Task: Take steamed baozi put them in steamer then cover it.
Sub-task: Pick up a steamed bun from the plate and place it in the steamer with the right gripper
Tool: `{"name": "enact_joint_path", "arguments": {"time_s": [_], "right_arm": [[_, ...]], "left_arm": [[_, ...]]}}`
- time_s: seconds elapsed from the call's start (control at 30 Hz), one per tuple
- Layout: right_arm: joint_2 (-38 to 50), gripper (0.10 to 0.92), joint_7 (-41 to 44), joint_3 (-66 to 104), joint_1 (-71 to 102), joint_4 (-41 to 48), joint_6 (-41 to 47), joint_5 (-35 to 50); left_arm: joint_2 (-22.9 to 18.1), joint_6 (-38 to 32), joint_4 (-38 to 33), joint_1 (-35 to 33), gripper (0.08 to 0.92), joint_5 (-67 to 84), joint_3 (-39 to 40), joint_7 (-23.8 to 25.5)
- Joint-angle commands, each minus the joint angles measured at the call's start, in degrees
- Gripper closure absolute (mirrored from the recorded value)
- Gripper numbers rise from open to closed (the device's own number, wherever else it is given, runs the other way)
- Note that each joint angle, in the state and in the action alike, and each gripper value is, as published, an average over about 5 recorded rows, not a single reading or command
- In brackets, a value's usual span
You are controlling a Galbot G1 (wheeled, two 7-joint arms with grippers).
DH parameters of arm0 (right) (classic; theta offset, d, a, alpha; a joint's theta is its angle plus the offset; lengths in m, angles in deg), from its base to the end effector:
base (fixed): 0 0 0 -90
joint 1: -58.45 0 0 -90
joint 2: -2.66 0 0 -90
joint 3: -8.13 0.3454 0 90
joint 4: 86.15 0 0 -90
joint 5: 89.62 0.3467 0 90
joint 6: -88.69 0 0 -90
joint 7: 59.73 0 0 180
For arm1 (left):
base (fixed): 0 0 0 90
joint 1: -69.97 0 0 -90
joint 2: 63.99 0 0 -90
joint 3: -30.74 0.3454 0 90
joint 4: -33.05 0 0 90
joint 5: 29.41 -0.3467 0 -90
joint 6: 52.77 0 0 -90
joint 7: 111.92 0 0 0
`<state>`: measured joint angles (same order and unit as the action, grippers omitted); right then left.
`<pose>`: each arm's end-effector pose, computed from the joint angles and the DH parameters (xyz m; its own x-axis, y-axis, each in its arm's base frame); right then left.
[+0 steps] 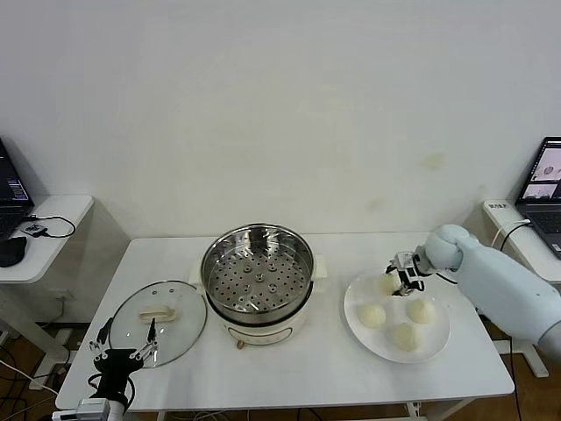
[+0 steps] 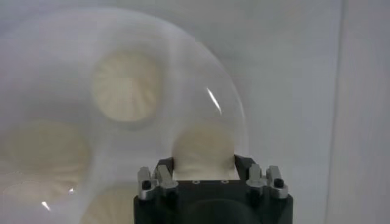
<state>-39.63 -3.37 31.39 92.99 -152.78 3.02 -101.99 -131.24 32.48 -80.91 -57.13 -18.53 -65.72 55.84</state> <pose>0.5171 -0.1605 -0.2033 -0.3368 -0.1625 0.9274 -0.9239 -0.1331 -0.3589 0.1456 0.1120 -0.3294 -0.9874 -0.1286 0.0924 -0.1054 0.9693 0.2221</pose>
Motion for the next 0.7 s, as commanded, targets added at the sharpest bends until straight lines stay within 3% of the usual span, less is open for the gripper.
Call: {"name": "enact_joint_path", "arguments": {"time_s": [0.03, 0.27, 0.7], "right_arm": [[8.1, 0.397, 0.0, -5.3, -8.8, -9.9, 1.6, 10.4], [6.2, 0.39, -1.8, -15.9, -25.3, -12.2, 1.9, 20.8], [-16.2, 0.381, -6.9, -28.8, -40.3, -4.1, -3.8, 30.2]], "left_arm": [[0.1, -0.1, -0.1, 0.0, 0.177, 0.1, 0.1, 0.1], [1.0, 0.0, -0.3, 0.1, 0.177, 2.8, 0.3, 0.5], [2.4, -1.3, -0.2, 0.2, 0.177, 12.2, -0.6, 2.3]]}}
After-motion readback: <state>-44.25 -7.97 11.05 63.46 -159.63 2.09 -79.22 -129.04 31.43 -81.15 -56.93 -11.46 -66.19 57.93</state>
